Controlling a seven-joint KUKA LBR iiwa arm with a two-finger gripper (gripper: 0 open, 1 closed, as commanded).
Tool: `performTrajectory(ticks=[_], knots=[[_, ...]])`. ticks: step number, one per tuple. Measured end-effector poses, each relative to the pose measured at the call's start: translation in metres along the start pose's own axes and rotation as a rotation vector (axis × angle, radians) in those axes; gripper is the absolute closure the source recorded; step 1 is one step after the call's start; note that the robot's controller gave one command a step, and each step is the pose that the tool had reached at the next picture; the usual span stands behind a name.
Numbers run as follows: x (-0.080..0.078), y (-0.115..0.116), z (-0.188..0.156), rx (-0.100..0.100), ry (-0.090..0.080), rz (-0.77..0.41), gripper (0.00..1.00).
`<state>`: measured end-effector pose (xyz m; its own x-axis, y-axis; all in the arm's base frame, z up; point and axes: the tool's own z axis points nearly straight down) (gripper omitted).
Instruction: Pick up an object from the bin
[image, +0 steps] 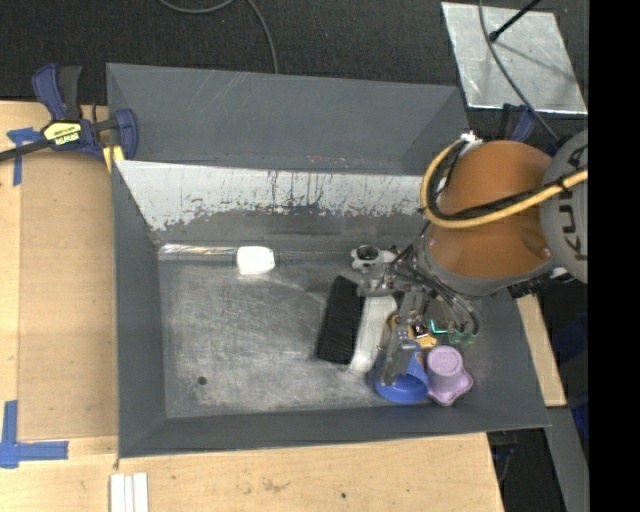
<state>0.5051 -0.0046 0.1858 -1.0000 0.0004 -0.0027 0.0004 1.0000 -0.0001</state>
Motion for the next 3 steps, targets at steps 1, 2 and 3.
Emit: performTrajectory(ticks=[1,2,3], knots=[[-0.017,-0.003,0.052,0.000,-0.007,0.016,0.00],[-0.040,-0.015,0.095,-0.001,-0.004,-0.071,0.00],[-0.077,-0.042,0.109,-0.004,-0.020,0.175,1.00]])
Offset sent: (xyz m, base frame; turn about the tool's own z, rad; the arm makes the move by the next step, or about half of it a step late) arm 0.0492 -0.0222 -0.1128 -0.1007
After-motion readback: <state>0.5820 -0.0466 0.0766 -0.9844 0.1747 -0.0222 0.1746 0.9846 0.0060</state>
